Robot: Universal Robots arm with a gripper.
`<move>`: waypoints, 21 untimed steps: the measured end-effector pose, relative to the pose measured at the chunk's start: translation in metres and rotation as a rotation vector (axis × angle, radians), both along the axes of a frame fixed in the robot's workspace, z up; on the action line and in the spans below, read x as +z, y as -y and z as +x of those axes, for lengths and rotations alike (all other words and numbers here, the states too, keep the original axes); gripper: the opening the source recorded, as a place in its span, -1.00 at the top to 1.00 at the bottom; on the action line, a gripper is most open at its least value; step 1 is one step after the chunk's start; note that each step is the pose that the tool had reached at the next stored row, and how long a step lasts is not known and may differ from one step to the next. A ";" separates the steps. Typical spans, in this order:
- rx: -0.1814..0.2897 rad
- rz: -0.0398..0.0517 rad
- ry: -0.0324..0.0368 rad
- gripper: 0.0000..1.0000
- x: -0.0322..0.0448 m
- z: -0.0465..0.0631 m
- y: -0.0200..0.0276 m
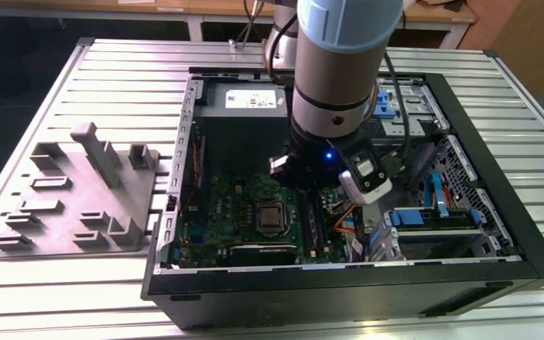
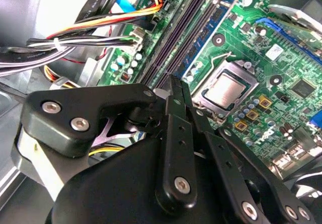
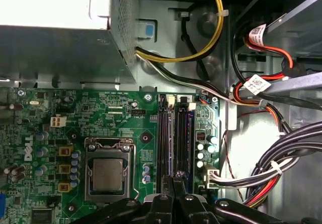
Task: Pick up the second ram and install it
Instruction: 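Insert the second ram into the second slot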
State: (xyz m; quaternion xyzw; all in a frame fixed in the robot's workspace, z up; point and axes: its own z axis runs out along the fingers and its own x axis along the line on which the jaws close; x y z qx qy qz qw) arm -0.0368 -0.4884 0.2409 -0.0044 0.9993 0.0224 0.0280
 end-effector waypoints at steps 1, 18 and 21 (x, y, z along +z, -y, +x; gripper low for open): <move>0.000 0.0004 0.0000 0.84 -0.0008 0.000 0.0000; 0.000 0.0122 -0.0001 0.84 -0.0088 -0.001 0.0000; 0.000 0.0123 -0.0001 0.84 -0.0092 0.000 0.0000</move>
